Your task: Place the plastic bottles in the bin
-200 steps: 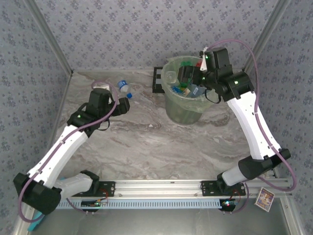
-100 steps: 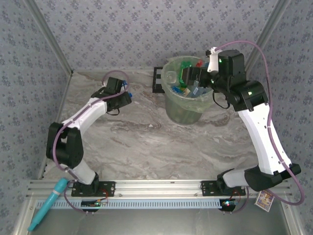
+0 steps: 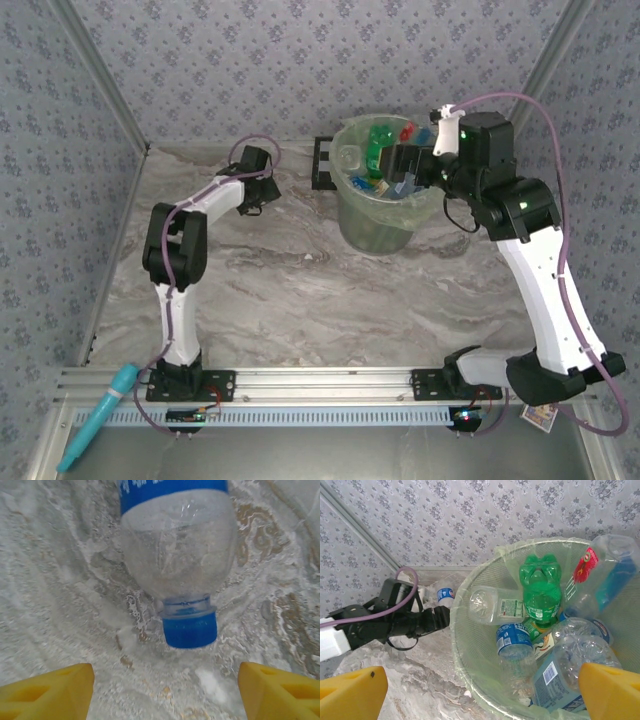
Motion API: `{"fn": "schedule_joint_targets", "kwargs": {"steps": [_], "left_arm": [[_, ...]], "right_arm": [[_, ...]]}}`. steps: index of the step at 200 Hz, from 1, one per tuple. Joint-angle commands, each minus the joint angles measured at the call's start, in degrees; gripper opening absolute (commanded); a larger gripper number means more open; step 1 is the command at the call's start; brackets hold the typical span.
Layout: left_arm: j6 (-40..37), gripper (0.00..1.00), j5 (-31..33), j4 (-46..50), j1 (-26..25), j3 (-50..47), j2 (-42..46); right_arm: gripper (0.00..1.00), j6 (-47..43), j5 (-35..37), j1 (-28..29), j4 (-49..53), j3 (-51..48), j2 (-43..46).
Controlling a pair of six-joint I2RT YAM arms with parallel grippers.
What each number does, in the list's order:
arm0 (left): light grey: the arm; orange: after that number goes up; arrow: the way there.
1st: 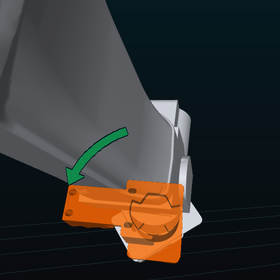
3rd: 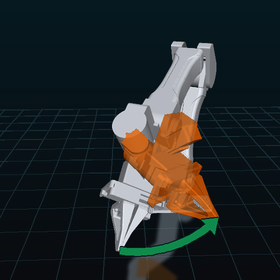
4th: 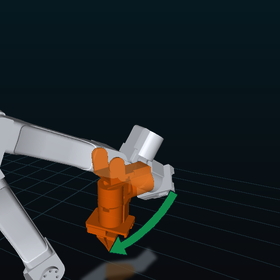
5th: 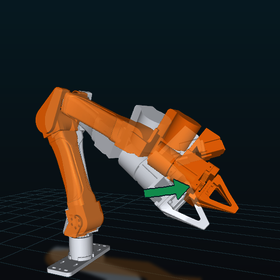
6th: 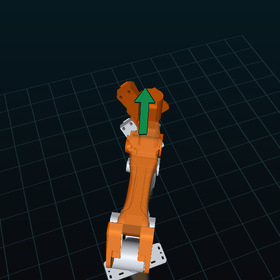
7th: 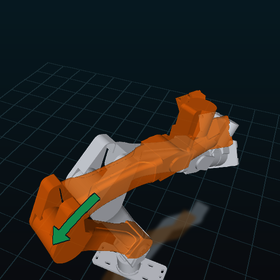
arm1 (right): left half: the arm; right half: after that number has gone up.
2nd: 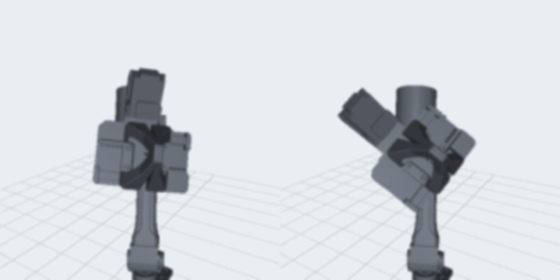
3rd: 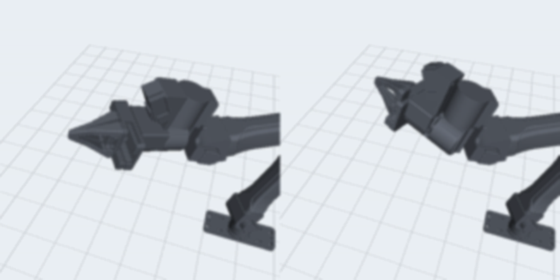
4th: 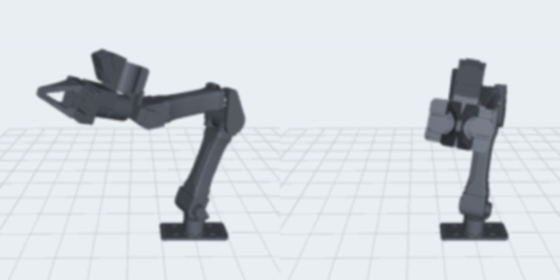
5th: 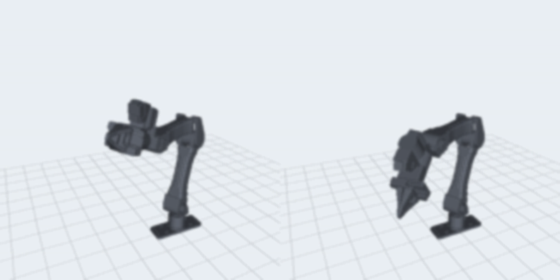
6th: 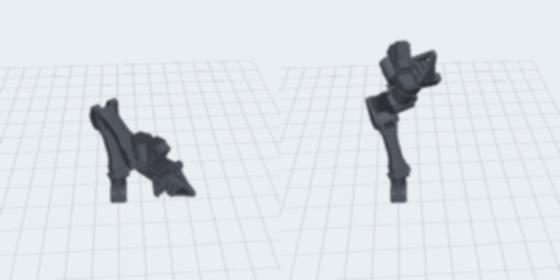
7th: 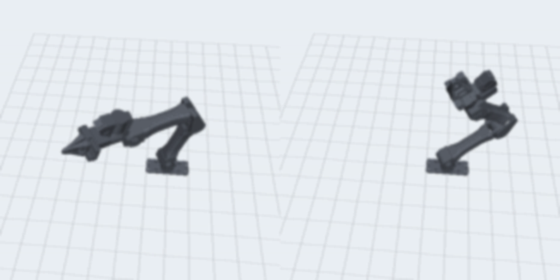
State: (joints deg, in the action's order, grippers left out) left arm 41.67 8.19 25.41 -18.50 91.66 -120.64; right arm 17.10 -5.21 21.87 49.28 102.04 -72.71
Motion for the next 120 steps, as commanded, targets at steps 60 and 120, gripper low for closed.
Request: {"fn": "schedule_joint_targets", "kwargs": {"steps": [60, 120], "left_arm": [[0.71, 0.71, -2.21, -0.6, 2.06, 7.08, -7.09], [0.13, 0.64, -3.92, -0.45, 3.27, 12.29, -11.72]], "right_arm": [[1.0, 2.18, 2.13, -0.32, -1.2, -0.77, 0.46], [1.0, 3.04, 3.27, 0.21, -0.7, -0.85, 0.65]]}}
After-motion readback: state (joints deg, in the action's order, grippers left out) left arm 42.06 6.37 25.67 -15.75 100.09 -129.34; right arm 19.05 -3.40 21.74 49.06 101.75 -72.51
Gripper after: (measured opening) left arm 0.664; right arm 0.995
